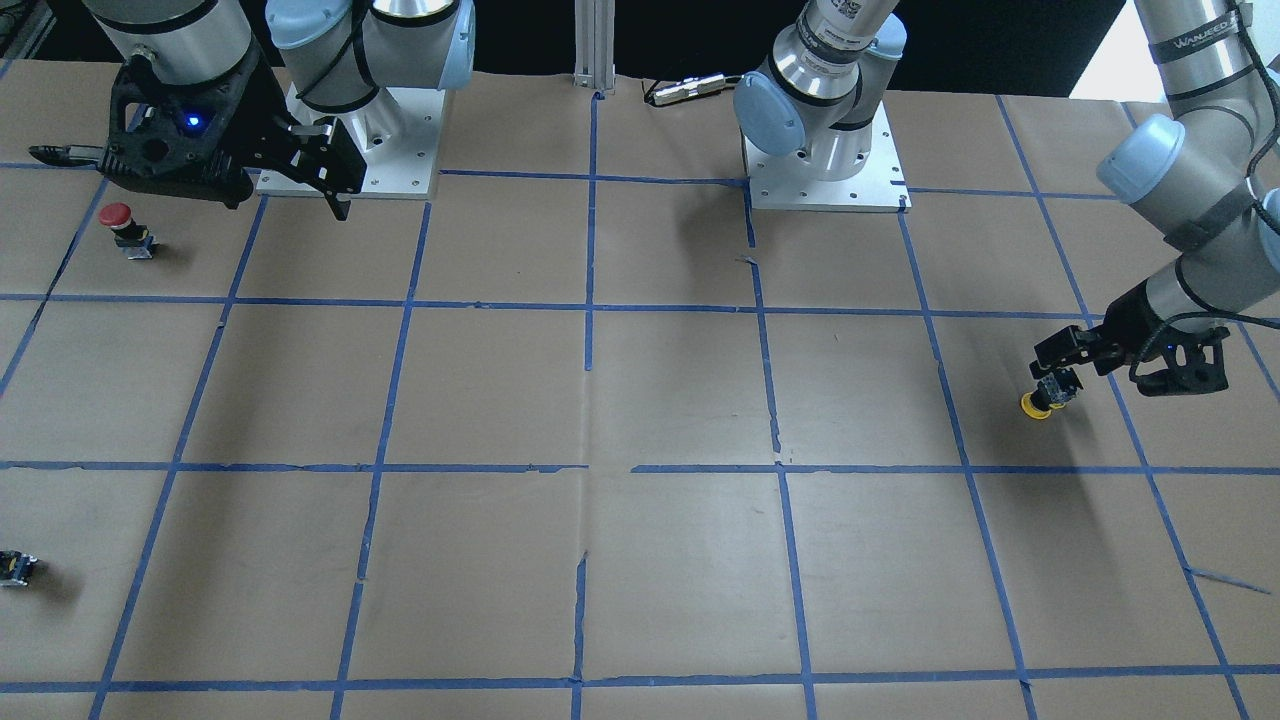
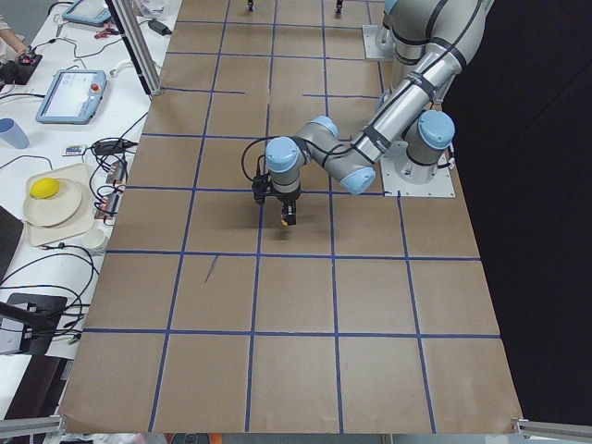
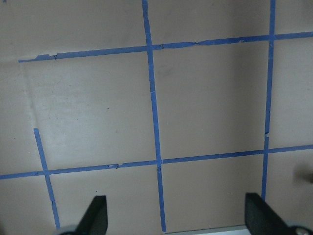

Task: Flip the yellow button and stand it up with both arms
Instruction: 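Lower the left gripper and grasp the black body of the yellow button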

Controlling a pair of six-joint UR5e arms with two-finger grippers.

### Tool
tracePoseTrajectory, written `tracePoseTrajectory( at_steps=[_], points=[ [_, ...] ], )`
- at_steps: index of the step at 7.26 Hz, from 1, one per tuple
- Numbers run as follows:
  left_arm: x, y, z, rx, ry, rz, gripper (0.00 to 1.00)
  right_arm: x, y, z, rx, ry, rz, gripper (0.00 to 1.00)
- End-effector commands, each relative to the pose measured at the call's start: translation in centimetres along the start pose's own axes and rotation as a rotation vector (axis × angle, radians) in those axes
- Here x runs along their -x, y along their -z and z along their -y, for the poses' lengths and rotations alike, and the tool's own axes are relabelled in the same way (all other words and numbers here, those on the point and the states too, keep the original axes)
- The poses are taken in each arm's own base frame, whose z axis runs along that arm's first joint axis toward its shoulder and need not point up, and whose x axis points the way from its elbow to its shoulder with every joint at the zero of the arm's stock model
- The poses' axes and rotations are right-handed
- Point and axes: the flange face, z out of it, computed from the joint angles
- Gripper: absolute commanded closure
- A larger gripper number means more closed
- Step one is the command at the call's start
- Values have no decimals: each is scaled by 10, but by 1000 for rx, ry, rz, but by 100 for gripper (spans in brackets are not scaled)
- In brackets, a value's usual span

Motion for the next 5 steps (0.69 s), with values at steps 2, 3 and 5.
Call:
tracePoseTrajectory(
  at_steps=[2,3,5],
  points=[
    [-4,-16,0,-33,-15,27,22,-8,-1,3,3,-17,0,0],
    [-4,-15,-2,-33,-12,30,35,-7,-1,3,5,-15,9,0],
    [-6,-6,0,-54,-15,35,56,-7,-1,3,5,-15,6,0]
  ],
)
